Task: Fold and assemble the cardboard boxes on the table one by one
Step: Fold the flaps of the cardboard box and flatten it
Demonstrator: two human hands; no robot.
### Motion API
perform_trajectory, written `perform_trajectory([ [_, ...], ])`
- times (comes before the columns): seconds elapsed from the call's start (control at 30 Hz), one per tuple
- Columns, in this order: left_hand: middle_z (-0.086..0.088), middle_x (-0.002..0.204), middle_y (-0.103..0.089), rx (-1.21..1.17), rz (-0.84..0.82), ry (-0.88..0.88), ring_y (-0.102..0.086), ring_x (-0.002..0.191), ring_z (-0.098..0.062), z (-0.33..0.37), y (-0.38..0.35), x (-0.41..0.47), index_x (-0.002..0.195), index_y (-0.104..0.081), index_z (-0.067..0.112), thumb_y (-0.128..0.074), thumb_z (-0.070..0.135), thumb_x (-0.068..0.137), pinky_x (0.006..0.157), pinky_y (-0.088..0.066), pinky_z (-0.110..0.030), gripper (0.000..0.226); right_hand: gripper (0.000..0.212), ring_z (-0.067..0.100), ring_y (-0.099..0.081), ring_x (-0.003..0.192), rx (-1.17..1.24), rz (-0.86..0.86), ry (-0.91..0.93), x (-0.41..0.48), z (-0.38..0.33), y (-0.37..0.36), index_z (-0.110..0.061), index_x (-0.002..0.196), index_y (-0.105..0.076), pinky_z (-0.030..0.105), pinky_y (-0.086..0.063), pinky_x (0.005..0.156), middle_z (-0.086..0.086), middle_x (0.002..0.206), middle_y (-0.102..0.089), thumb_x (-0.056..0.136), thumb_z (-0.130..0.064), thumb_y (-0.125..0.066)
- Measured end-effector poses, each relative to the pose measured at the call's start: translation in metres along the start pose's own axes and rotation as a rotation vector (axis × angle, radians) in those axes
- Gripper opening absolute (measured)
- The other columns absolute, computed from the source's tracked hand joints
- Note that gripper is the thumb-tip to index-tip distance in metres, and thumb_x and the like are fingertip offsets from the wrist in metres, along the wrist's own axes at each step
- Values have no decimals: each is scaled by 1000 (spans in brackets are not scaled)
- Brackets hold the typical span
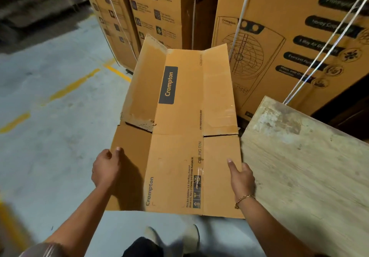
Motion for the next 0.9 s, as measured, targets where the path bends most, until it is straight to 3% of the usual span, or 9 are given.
perform_trajectory([
  [0.17, -12, 79, -60, 53, -57, -25, -55, 74, -33, 10, -24, 80, 80, -52, 13, -43, 54, 102, 66, -41, -39, 47, 60, 28, -64, 90, -58, 29, -21, 19, -15, -58, -25, 90, -55, 45, -56, 84, -6, 92, -65, 77, -84, -49],
  [0.33, -10, 79, -58, 70, -158, -67, -53, 72, -29, 25, -57, 168, 82, -52, 12, -43, 54, 103, 67, -40, -40, 48, 76, 32, -64, 81, -6, 160, -124, 34, -25, -122, -17, 91, -59, 44, -57, 75, 1, 83, -68, 72, -90, -48],
  [0.4, -8, 79, -58, 83, -212, -90, -54, 73, -28, 29, -72, 202, 82, -52, 12, -44, 54, 103, 68, -40, -40, 47, 65, 38, -62, 82, 27, 198, -152, 32, -38, -150, -11, 84, -59, 40, -50, 69, 8, 79, -65, 79, -75, -57],
  [0.47, -7, 79, -58, 95, -255, -100, -55, 75, -28, 28, -88, 229, 83, -52, 13, -44, 54, 103, 69, -41, -40, 47, 46, 41, -62, 91, 14, 209, -180, 31, -46, -175, -7, 92, -64, 39, -45, 71, 16, 91, -68, 90, -53, -64],
  [0.53, -6, 82, -59, 102, -283, -108, -56, 77, -28, 25, -101, 250, 86, -54, 14, -44, 54, 103, 72, -43, -41, 45, 35, 40, -62, 97, -17, 212, -173, 30, -49, -196, -10, 94, -65, 39, -45, 76, 19, 102, -69, 94, -45, -63],
  [0.67, -7, 84, -58, 130, -311, -126, -54, 81, -29, 13, -110, 273, 89, -55, 11, -44, 52, 104, 74, -41, -42, 45, 40, 40, -61, 87, -19, 240, -234, 25, -42, -219, -15, 75, -52, 39, -41, 70, 17, 88, -65, 94, -49, -62],
  [0.77, -10, 80, -57, 137, -333, -127, -53, 78, -32, 0, -114, 280, 83, -52, 9, -46, 50, 104, 73, -41, -42, 46, 42, 36, -61, 78, 17, 248, -249, 19, -30, -227, -20, 72, -51, 42, -47, 69, 9, 76, -62, 91, -55, -63],
  [0.9, -11, 77, -56, 142, -358, -139, -53, 79, -37, -25, -132, 285, 78, -48, 9, -46, 48, 104, 74, -41, -42, 47, 44, 35, -60, 79, 42, 246, -301, 17, -6, -243, -11, 78, -56, 39, -44, 67, 12, 81, -63, 90, -52, -66],
])
Point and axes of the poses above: each hand's wrist, its own x-axis towards the middle knuckle, its own y-axis out of the back of the hand, z = x × y, the point moved 3 cm from there along x, towards the middle knuckle
